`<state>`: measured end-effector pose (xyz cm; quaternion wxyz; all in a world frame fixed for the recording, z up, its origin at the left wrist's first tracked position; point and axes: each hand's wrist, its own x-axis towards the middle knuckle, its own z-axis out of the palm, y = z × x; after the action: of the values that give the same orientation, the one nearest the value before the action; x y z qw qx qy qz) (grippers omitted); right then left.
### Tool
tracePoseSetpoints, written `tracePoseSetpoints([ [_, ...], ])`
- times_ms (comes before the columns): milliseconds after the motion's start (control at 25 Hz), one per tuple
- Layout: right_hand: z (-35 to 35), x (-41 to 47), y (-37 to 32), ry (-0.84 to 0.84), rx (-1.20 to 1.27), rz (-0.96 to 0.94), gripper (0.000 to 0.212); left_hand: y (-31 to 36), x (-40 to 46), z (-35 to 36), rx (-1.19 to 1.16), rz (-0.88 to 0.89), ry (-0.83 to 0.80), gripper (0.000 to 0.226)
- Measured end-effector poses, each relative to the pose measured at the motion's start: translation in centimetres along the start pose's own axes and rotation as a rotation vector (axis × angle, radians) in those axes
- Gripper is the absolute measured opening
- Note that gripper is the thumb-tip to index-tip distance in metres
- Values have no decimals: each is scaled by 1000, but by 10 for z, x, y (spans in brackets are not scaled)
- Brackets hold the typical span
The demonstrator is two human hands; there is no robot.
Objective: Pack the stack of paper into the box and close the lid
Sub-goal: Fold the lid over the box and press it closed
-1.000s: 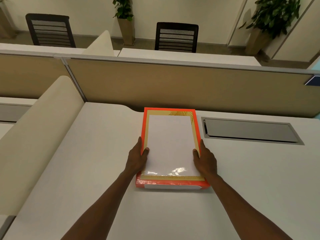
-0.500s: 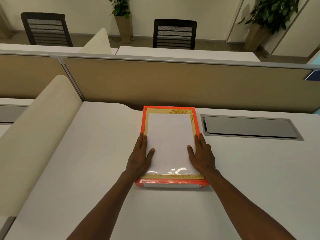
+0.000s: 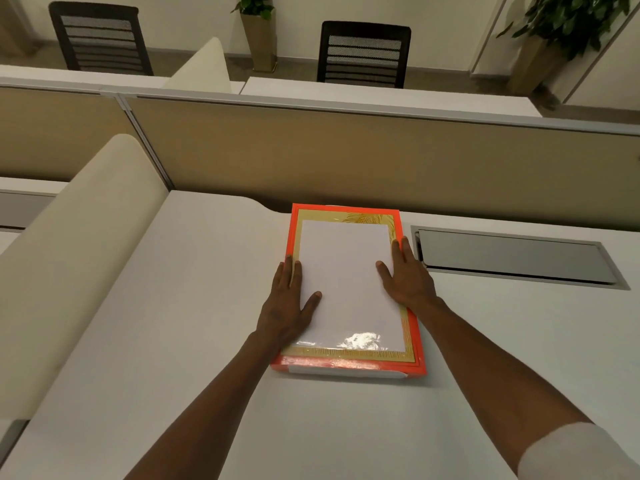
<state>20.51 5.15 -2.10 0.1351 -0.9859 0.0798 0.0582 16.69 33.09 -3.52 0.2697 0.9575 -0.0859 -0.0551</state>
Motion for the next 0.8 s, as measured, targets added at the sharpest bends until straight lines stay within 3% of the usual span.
tracePoseSetpoints([
  [160, -4, -19, -5, -13, 122, 66, 79, 3, -7, -7, -60, -10, -10, 89],
  [280, -2, -71, 0, 39, 234, 146, 78, 3, -31, -8, -148, -120, 70, 83],
  [440, 14, -141, 4, 100, 265, 164, 73, -1, -81, -3, -233, -137, 152, 74],
  [640, 3, -148, -2, 18, 192, 137, 74, 12, -84, -18, -117, -170, 49, 75],
  [800, -25, -156, -4, 13, 113, 87, 79, 34, -81, -49, -40, -111, 69, 85],
])
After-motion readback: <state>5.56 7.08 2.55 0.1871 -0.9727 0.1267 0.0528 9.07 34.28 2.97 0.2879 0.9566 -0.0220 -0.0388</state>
